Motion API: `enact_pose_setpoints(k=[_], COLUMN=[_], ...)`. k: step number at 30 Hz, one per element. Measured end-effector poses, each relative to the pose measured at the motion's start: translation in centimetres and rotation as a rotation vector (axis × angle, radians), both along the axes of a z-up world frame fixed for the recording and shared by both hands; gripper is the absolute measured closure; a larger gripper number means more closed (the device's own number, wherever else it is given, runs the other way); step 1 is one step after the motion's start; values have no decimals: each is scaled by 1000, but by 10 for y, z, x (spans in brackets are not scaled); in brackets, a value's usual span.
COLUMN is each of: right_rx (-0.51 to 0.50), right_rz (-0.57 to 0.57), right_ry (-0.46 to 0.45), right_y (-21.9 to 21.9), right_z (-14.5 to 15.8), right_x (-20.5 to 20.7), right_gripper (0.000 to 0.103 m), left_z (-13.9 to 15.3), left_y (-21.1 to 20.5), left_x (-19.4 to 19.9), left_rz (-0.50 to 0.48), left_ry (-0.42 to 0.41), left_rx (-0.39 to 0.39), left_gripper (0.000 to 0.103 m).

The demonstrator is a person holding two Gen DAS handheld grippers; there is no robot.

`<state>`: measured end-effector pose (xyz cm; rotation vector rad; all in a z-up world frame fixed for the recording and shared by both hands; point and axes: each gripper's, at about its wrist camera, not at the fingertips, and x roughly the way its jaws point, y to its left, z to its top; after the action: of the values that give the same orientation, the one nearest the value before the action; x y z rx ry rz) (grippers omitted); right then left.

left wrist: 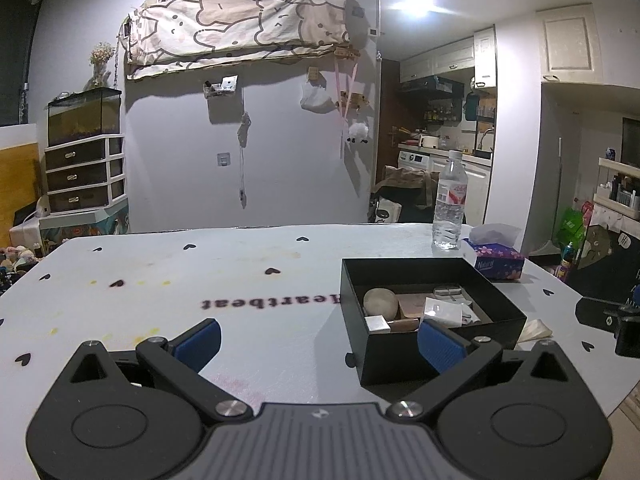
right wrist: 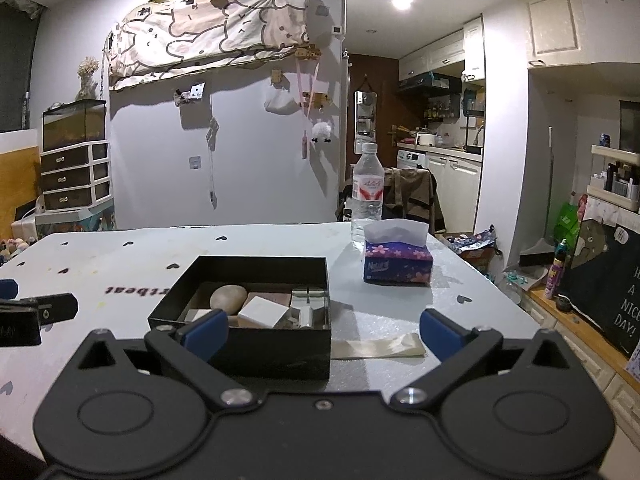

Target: Organize rigid objects

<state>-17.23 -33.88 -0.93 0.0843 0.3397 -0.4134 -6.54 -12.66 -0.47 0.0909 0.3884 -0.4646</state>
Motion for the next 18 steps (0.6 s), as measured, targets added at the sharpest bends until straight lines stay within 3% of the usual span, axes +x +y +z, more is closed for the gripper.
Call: enact_pose_setpoints(k=[18], right_rx=[4], right_rz=[-2], right_ry=[7], right_y=[0], right_z=[-2], right_x=[-1], right_gripper=[0], left_z=[-1], left_y=[1], left_x=[-1], left_rz=[-3], left_ry=[2], left_rx=[-2], left_gripper=[0])
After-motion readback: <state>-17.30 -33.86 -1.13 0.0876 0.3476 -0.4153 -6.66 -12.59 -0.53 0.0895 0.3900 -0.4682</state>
